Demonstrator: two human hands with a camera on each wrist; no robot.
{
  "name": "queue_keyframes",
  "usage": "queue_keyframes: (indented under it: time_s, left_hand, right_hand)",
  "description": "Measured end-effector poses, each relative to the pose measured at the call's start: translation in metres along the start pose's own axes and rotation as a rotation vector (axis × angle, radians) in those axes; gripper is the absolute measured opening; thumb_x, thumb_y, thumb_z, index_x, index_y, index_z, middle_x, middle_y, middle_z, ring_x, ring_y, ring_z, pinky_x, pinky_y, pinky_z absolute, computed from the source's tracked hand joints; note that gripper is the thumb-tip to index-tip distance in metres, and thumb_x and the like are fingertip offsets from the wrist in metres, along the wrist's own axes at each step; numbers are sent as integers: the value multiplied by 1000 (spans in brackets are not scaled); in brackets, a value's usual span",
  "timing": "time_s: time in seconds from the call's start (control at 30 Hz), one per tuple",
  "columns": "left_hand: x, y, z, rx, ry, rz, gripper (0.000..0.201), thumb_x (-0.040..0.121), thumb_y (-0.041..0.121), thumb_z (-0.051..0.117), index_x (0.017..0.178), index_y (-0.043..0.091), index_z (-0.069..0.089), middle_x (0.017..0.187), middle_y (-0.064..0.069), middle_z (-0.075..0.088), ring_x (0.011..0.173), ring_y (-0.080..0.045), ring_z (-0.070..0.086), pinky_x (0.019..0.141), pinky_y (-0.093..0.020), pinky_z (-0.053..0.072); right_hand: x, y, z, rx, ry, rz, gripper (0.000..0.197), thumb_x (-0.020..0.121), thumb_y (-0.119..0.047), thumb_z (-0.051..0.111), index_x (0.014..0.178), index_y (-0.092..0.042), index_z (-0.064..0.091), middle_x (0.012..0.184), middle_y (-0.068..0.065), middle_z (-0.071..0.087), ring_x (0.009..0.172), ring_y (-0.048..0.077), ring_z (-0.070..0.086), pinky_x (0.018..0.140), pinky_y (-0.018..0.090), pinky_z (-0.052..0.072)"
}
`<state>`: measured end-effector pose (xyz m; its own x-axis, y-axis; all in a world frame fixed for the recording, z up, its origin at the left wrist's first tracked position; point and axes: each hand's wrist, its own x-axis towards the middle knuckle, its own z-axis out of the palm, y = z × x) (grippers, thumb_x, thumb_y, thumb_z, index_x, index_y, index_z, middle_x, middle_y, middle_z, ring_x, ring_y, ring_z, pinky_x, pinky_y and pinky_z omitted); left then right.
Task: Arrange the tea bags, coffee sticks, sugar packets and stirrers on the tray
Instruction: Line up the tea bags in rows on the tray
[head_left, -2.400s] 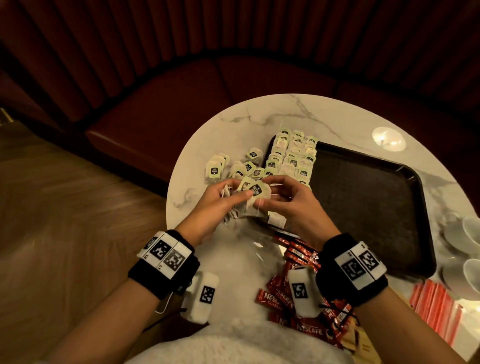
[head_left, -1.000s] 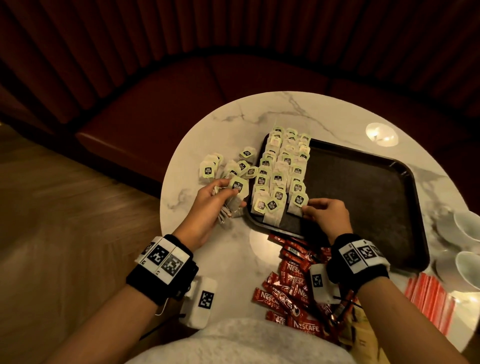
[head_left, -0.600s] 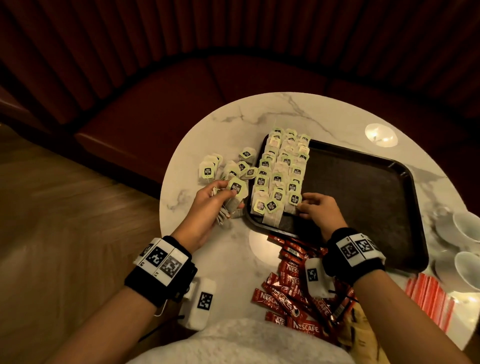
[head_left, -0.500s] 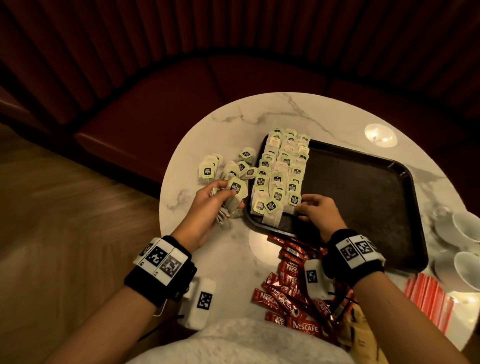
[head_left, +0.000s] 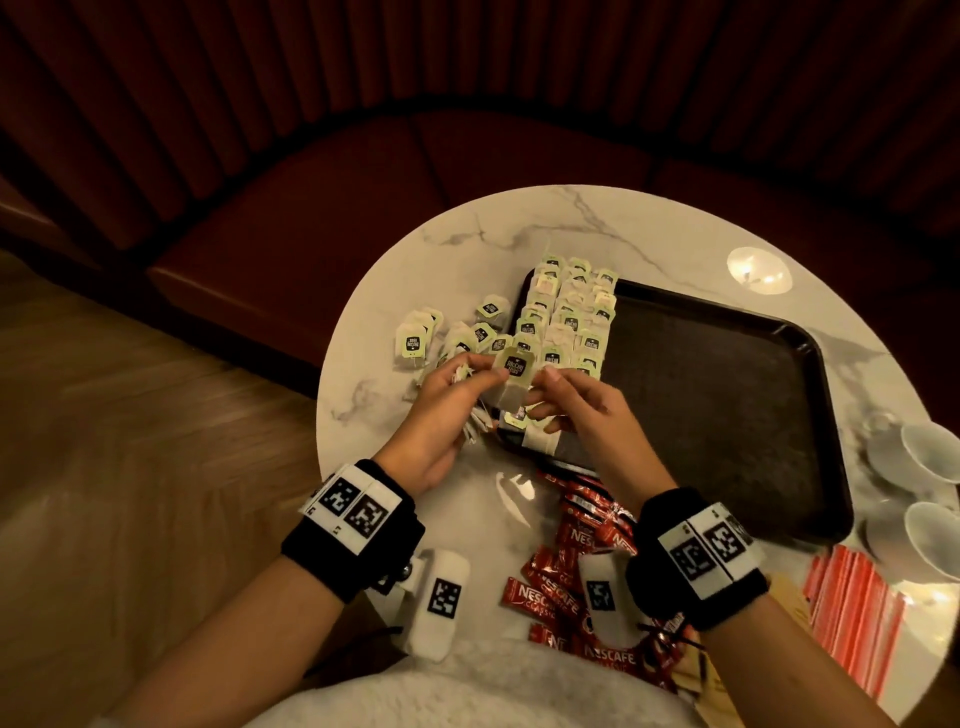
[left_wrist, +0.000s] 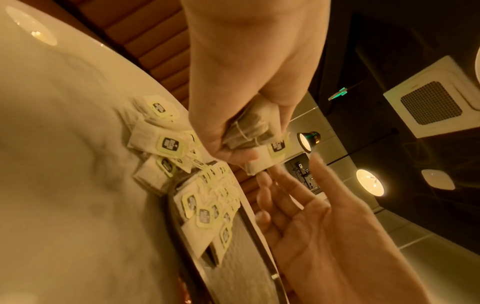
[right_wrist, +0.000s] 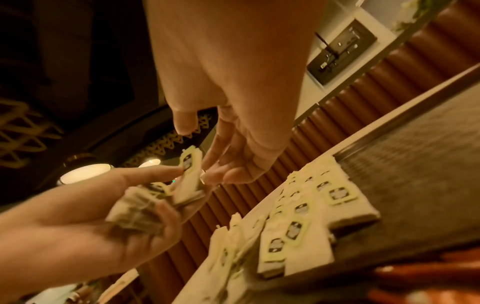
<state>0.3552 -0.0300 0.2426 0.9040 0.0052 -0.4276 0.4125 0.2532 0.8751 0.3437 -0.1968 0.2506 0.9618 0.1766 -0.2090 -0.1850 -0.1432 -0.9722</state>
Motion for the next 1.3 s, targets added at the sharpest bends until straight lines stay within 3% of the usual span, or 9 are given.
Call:
queue_keyframes:
  time_s: [0.17,0.23,0.4,0.53,0.63,0.8,1.07,1.2,1.3]
  left_hand:
    - [-3,0,6,-148,-80,-26,10,91,8,60,87,16,62,84,-2,72,72,-11,65,61,-24,50]
    - [-4,-2,7,-165,-105,-34,9,91,5,60,90,14,62,88,-4,73,71,-10,67,56,-22,51]
    - [-7,-6,3,-155,-142,-64,23,85,6,68,107,13,68,111,-13,70,100,-24,67,79,-36,53]
    - [-6,-7,-4,-186,-93,-123,25,88,4,64,113,9,65,102,-10,69,82,-16,68,61,-24,54]
    - [-6,-10,-10,-249,-49,-187,24,92,7,60,116,4,62,98,-13,70,74,-17,71,55,-24,55]
    - [-11,-16,-15,-225,-62,-224,30,94,11,58,123,1,58,102,-15,72,77,-19,70,60,-26,56]
    - [-10,-9,-15,-300,-83,-247,29,96,5,48,124,-1,51,110,-21,70,83,-24,72,64,-27,57]
    - [-9,-6,-14,-362,-92,-254,34,93,-1,39,127,-1,45,113,-24,69,93,-31,70,77,-35,58]
    - [-8,-5,-12,-339,-92,-250,32,99,6,40,130,2,46,114,-18,70,97,-31,70,76,-43,58]
  right_hand:
    - [-2,5,6,73,28,-19,30,87,-14,72,115,-9,62,112,7,69,97,13,70,82,23,54]
    - [-4,6,7,74,45,-29,26,87,-9,71,111,-4,63,108,10,69,93,16,70,82,24,56]
    - [-3,3,-10,76,87,-4,21,86,-7,71,105,-5,66,102,7,73,92,20,71,84,30,57]
    - [5,12,-44,55,251,89,25,87,-7,69,112,-7,67,106,7,73,98,18,70,86,27,56]
    - [11,35,-63,-11,320,212,17,87,-4,70,102,-12,70,103,7,74,98,19,70,83,30,56]
    - [13,63,-62,-150,290,396,19,82,-11,76,100,-14,69,96,3,75,90,17,71,85,35,56]
    - [13,61,-53,-264,288,374,20,82,-20,78,100,-18,67,93,-2,73,89,11,68,85,32,55]
    - [14,58,-55,-246,258,382,15,85,-16,76,97,-21,68,93,-3,74,92,11,68,89,34,55]
    - [14,57,-57,-282,273,361,14,85,-14,74,97,-20,69,95,-2,74,95,13,69,89,34,55]
